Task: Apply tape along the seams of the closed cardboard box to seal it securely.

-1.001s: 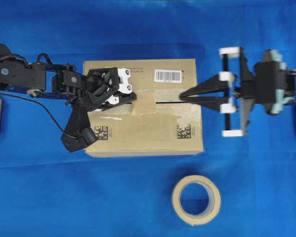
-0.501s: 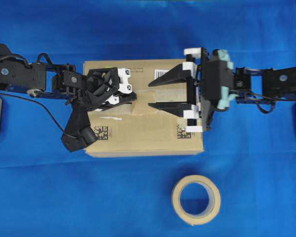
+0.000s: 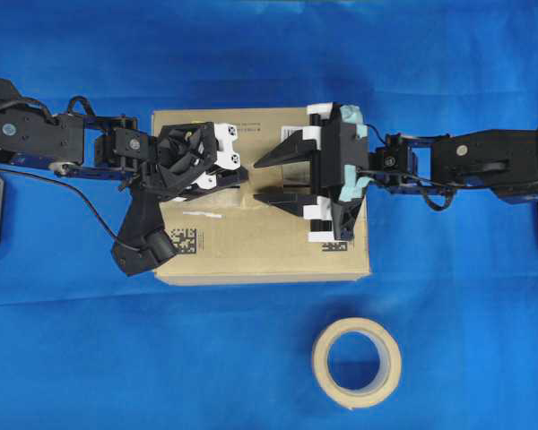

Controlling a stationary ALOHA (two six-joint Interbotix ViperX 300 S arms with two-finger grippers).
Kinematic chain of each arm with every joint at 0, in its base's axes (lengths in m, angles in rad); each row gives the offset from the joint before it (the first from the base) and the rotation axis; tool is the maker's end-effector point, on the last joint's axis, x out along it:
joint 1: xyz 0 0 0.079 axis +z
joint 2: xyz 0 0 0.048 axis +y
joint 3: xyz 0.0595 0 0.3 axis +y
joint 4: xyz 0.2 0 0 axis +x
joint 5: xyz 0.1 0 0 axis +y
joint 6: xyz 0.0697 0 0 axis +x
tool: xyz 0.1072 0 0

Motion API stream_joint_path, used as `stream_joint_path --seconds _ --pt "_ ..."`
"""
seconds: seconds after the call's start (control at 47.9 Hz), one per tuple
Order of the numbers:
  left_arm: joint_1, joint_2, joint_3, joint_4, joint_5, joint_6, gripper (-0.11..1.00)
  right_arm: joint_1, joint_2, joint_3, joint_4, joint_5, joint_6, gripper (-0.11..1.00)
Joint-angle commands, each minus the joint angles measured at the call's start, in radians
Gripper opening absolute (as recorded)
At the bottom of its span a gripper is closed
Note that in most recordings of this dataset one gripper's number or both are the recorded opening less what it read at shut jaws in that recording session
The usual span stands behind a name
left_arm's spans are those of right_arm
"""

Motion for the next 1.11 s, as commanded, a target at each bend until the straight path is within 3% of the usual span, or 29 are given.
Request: stream_joint_path --seconds 0.0,0.396,1.085 --pt "0.003 -0.015 -0.015 0.002 -0.005 -0.002 0.01 -0.002 -0.006 -0.023 0.003 -0.015 0.003 0.54" --pt "0.003 -0.015 -0.015 0.002 -0.003 -0.005 0.01 -0.003 0.008 -0.011 0.003 -0.014 0.005 0.40" --pt "0.008 -0.009 -0.026 0.000 0.046 -0.018 0.01 -0.003 0.008 0.002 0.003 0.041 0.040 0.40"
